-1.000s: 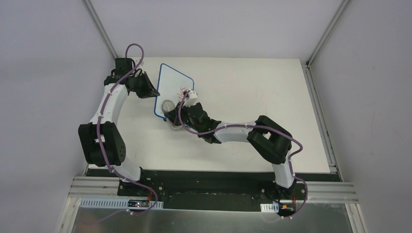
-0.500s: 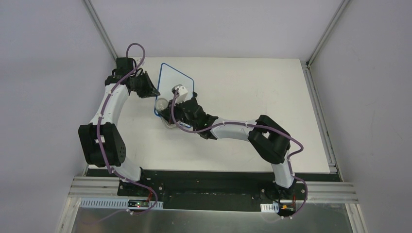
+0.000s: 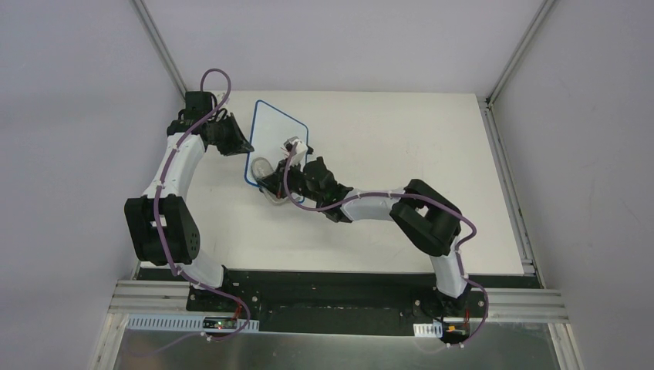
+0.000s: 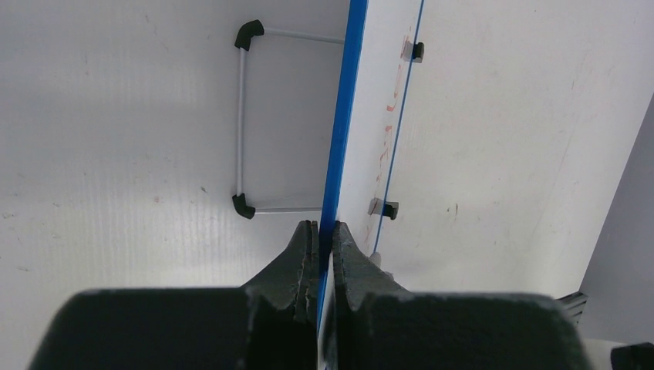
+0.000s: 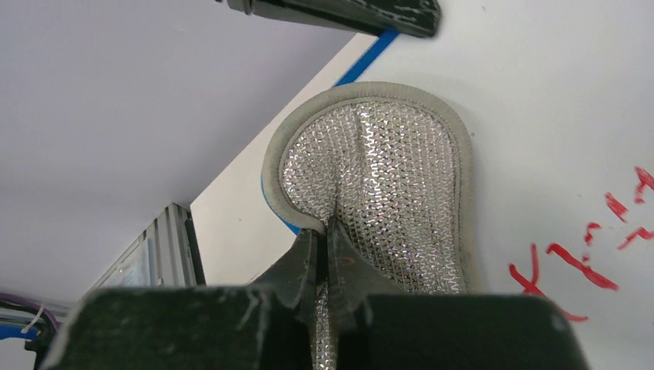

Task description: Erase the whiteboard

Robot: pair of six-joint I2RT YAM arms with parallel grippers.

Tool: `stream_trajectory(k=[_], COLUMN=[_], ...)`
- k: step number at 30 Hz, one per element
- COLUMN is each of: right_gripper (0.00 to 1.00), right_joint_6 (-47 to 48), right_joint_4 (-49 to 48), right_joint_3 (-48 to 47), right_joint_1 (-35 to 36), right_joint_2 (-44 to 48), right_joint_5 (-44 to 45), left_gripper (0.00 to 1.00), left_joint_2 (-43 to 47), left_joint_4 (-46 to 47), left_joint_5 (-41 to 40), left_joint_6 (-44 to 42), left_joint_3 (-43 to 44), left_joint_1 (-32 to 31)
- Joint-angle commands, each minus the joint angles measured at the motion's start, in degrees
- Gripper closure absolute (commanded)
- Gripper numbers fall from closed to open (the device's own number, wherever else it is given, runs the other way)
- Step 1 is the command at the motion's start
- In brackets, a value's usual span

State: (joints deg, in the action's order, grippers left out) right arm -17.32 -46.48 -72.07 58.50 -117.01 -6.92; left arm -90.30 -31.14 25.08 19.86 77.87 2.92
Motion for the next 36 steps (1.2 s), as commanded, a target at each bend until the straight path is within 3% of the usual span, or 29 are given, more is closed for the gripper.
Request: stream_trajectory(k=[1, 10, 15, 18, 24, 27, 31, 36], right_gripper=[1.0, 1.0, 1.0, 1.0, 1.0, 1.0, 1.0, 1.0], right_joint_6=[2.81, 7.68, 5.99, 4.93, 2.79, 4.04, 4.39, 8.26], right_joint_4=[10.92, 12.43, 10.61, 10.85, 10.03, 11.31, 12.42, 15.04], right_joint_3=[4.9, -7.82, -15.17, -13.59, 2.81, 6.04, 1.95, -10.07], right_joint_1=[0.18, 3.98, 4.85, 3.29, -1.82, -2.41, -1.28, 2.9], right_joint_2=[-1.56, -1.23, -3.86, -4.82, -0.46, -0.4, -0.76, -1.84], right_joint_5=[1.25, -1.09, -2.96, -2.39, -0.25, 0.22, -1.46, -2.24], left_gripper=[1.0, 1.0, 1.0, 1.0, 1.0, 1.0, 1.0, 1.0], left_joint_2=[0.3, 1.17, 1.27, 1.18, 0.84, 0.79, 1.33, 1.77], left_joint_4=[-0.25, -0.34, -0.15, -0.11, 0.37, 0.37, 0.29, 0.11], left_joint_5=[4.53, 4.05, 4.08, 4.33, 4.78, 4.98, 4.45, 4.1], left_joint_6=[2.11, 1.85, 1.94, 2.01, 2.46, 2.55, 2.25, 2.09], left_joint_3=[-0.97, -1.05, -1.31, -1.31, -1.47, -1.4, -1.53, -1.6], left_joint_1=[-2.82, -2.81, -2.77, -2.78, -2.81, -2.79, -2.76, -2.74])
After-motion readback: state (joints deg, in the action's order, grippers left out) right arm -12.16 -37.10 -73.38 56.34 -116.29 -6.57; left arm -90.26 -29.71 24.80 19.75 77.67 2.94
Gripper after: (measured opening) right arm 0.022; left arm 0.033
